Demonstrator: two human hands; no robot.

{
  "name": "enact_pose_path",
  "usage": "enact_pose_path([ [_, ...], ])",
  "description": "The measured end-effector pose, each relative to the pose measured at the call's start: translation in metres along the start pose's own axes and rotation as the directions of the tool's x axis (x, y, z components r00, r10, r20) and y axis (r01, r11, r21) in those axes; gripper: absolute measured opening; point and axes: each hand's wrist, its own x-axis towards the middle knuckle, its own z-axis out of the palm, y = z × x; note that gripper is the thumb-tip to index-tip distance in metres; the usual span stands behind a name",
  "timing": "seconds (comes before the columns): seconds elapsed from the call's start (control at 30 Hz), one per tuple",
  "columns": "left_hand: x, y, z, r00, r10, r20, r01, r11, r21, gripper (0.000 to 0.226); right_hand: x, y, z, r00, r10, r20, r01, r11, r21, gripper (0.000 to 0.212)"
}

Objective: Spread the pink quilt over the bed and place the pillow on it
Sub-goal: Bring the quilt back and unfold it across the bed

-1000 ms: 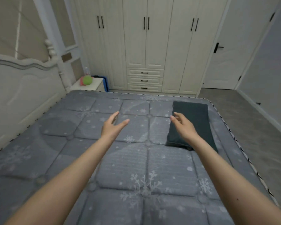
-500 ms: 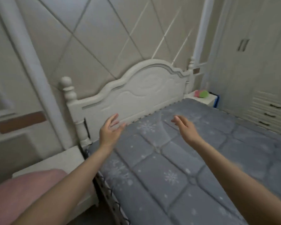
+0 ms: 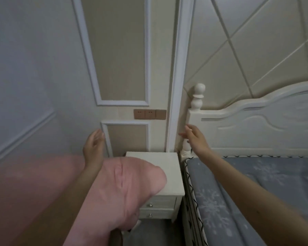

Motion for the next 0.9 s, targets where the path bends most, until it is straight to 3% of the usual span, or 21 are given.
enact_pose_path([
  [0.17,0.025,-0.032,-0.002,0.986,-0.068,-0.153,0.071,0.997,0.017,0.036,0.060,-0.002,0.036,0.980,0.025,0.195,-0.034,0.999,0.042,0.035],
  [0.33,0.024,-0.056,-0.014,0.971,-0.036,-0.238,0.132,0.907,0.400,0.036,0.116,-0.003,0.073,0.924,0.029,0.380,-0.021,0.999,-0.025,0.037],
  [0.47,0.005,-0.062,-0.059,0.875,0.066,-0.480,0.189,0.866,0.463,0.033,0.148,-0.004,0.132,0.862,0.063,0.503,-0.046,0.998,-0.047,0.039],
  [0.6,-0.005,-0.047,-0.114,0.819,0.206,-0.535,0.205,0.767,0.609,0.043,0.146,-0.005,0.205,0.778,0.096,0.621,-0.042,0.994,-0.101,0.032],
  [0.7,-0.005,-0.036,-0.160,0.803,0.260,-0.537,0.235,0.689,0.685,0.063,0.129,-0.014,0.269,0.706,0.018,0.707,0.096,0.988,-0.121,0.029],
  [0.77,-0.004,-0.037,-0.184,0.829,0.273,-0.489,0.215,0.652,0.727,0.064,0.119,-0.013,0.302,0.623,-0.015,0.782,0.244,0.954,-0.176,0.032],
  [0.87,-0.011,-0.048,-0.217,0.879,0.270,-0.393,0.185,0.566,0.803,0.060,0.105,-0.008,0.347,0.422,0.002,0.907,0.591,0.758,-0.277,0.040],
  [0.9,-0.013,-0.050,-0.224,0.892,0.280,-0.356,0.172,0.517,0.839,0.058,0.102,-0.006,0.358,0.385,0.005,0.923,0.673,0.683,-0.284,0.043],
])
